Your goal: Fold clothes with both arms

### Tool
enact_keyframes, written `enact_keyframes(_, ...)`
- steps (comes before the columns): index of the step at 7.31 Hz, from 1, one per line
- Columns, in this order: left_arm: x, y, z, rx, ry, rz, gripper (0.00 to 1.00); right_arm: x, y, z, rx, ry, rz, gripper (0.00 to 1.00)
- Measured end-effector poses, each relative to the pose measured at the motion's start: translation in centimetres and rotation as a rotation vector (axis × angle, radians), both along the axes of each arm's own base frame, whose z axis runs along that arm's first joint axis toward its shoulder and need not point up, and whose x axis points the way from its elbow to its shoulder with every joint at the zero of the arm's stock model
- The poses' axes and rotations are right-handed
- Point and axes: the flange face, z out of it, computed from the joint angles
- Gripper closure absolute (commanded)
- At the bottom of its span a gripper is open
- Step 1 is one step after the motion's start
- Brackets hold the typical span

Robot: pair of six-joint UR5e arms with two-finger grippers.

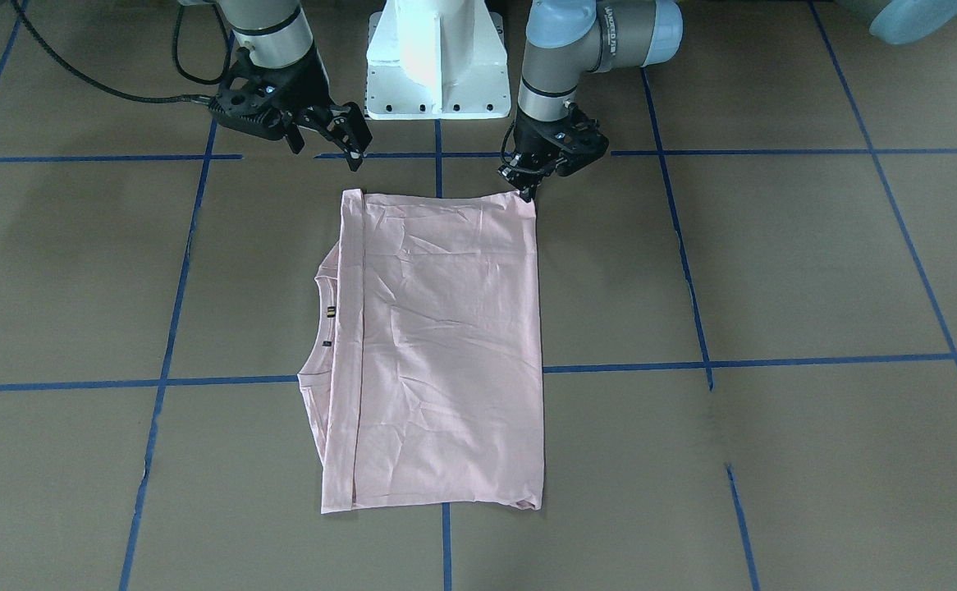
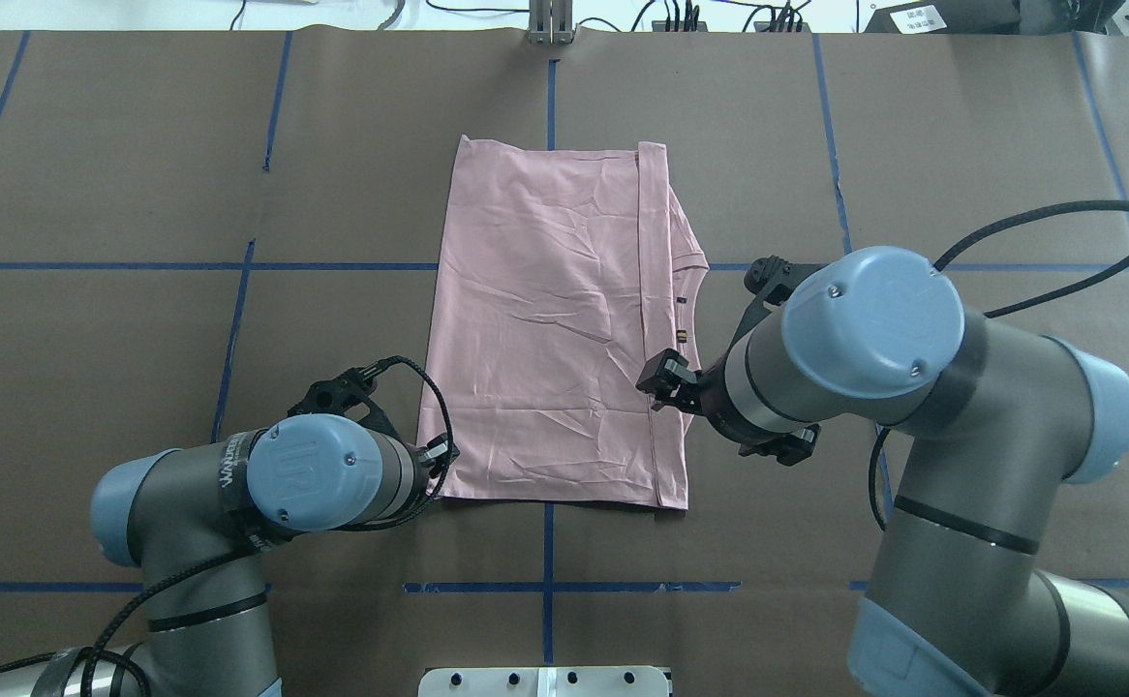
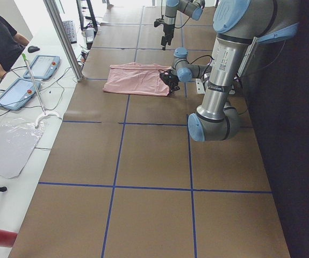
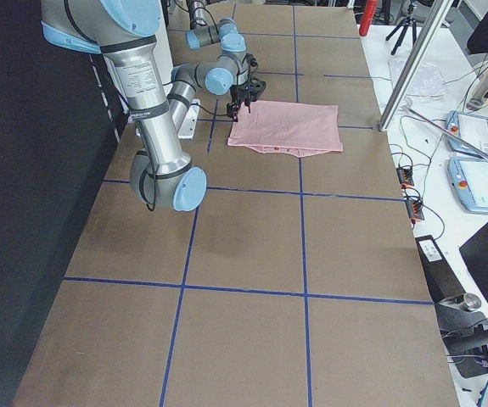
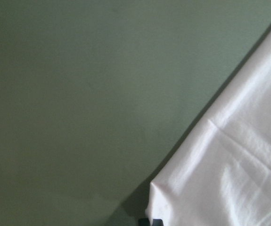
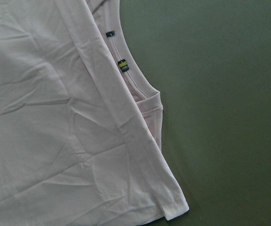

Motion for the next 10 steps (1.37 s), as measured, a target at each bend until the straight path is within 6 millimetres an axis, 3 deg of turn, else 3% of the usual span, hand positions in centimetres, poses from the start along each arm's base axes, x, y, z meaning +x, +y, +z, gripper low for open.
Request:
enact_keyframes(2, -0.1, 0.0, -0.2, 0.007, 0.003, 0.006, 1.0, -5.0, 0.1, 1.1, -0.082, 0.021, 0.095, 0.0)
enact_keyframes(4, -0.1, 0.1, -0.2, 0.008, 0.004, 0.008, 1.0, -10.0, -1.5, 2.6, -0.141, -0.005, 0.178, 0.0)
enact_keyframes(5, -0.1, 0.1, -0.2, 0.008, 0.004, 0.008, 1.0, -11.4, -1.9, 3.0, -0.161, -0.002, 0.196, 0.0)
enact_keyframes(10, 0.1, 0.3, -0.1, 0.006, 0.003, 0.011, 1.0, -13.9, -0.4, 5.3, -0.197, 0.077, 0.181, 0.0)
